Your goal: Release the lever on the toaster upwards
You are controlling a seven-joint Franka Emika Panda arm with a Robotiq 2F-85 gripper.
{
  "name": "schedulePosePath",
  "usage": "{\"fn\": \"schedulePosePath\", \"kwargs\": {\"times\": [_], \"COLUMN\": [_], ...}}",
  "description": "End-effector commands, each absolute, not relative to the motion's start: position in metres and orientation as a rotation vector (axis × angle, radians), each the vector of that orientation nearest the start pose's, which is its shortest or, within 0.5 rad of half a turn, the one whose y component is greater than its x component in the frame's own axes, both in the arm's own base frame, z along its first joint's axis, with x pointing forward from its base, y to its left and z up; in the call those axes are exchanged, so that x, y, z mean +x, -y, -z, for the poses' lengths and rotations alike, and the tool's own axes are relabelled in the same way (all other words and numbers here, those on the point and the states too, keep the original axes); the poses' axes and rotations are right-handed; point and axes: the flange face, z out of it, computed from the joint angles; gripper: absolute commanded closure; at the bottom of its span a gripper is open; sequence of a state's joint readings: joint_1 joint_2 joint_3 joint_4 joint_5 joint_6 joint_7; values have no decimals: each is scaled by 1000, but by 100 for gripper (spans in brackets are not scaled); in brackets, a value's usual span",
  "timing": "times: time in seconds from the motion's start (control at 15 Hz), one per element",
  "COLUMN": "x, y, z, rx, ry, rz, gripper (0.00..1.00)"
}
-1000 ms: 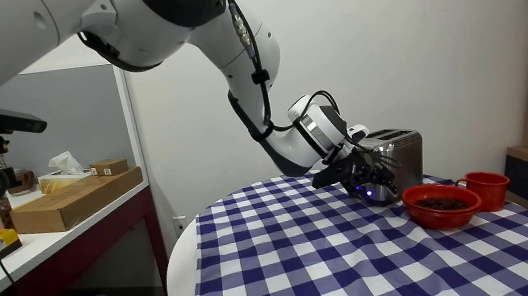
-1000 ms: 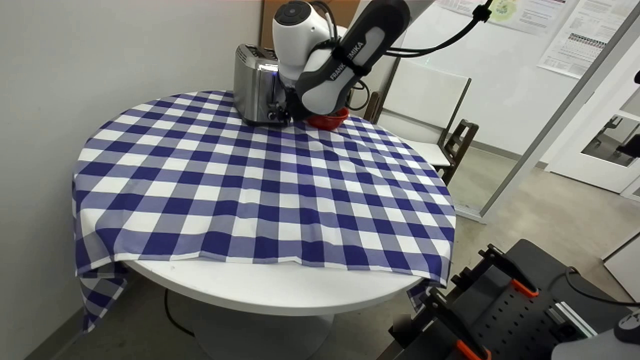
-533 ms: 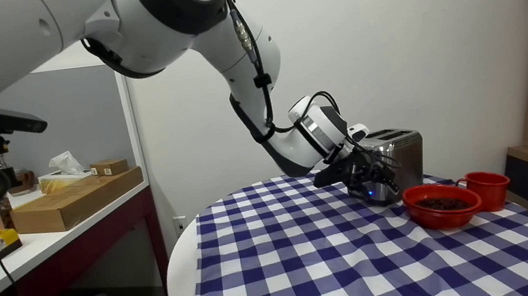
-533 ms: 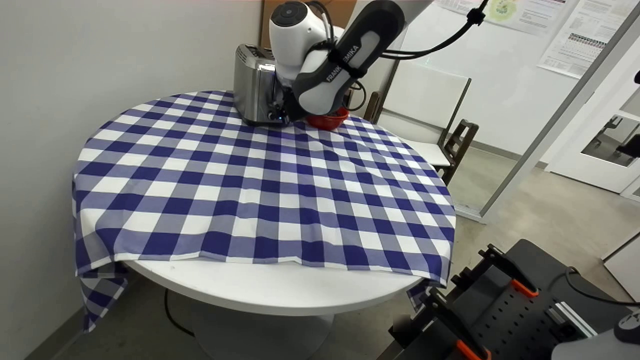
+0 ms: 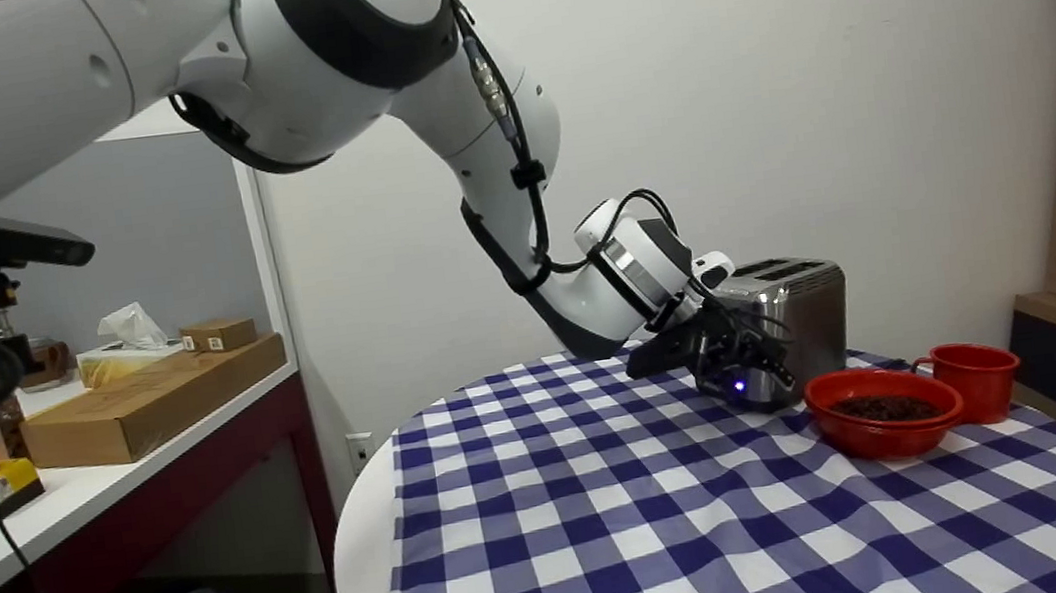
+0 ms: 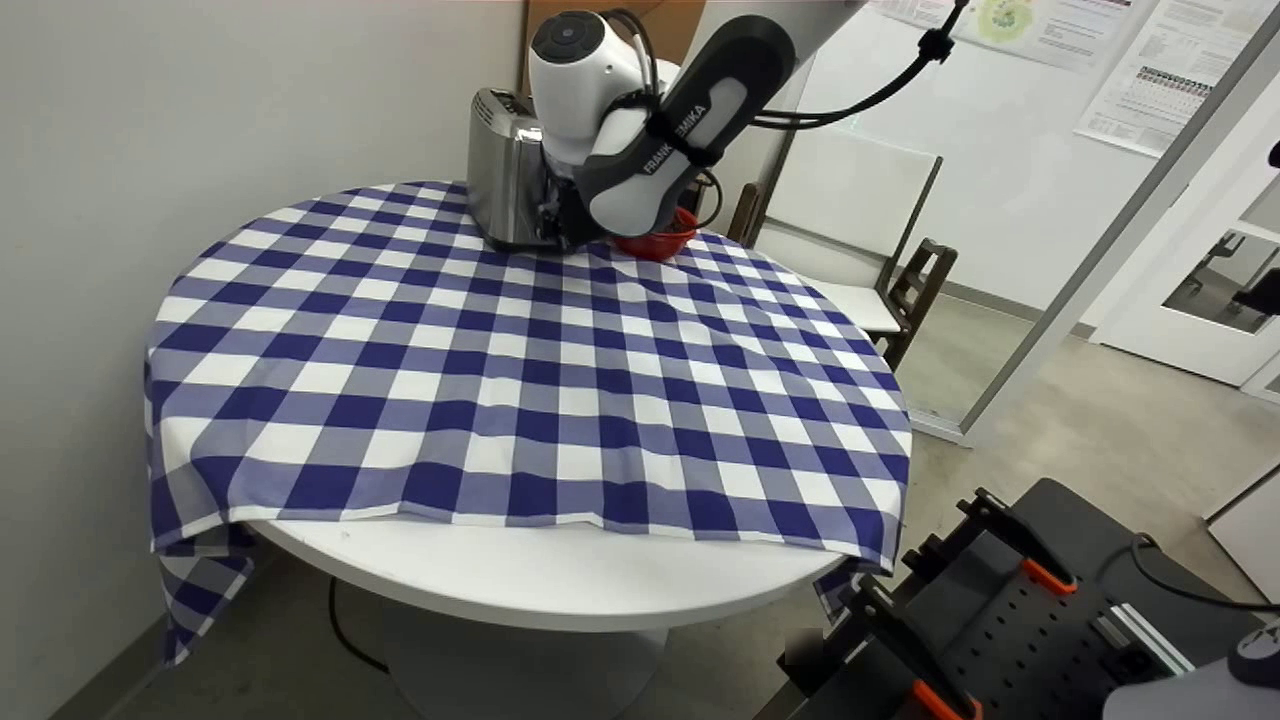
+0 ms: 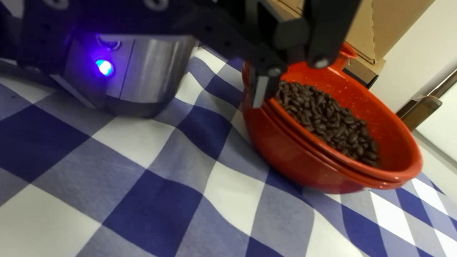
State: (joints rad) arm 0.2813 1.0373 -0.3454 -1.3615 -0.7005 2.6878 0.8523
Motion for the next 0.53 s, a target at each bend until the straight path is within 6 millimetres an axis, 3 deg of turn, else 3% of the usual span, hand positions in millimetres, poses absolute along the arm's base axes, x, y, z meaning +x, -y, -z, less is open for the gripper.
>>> {"fn": "schedulePosePath", "kwargs": {"times": [0.0,0.47], "x": [758,759], "y": [-40,-43], "z": [-138,-144], "rx": [-3486,-3482], "ry": [-200,-160], "rz": [1015,1053], "gripper": [0,0]}}
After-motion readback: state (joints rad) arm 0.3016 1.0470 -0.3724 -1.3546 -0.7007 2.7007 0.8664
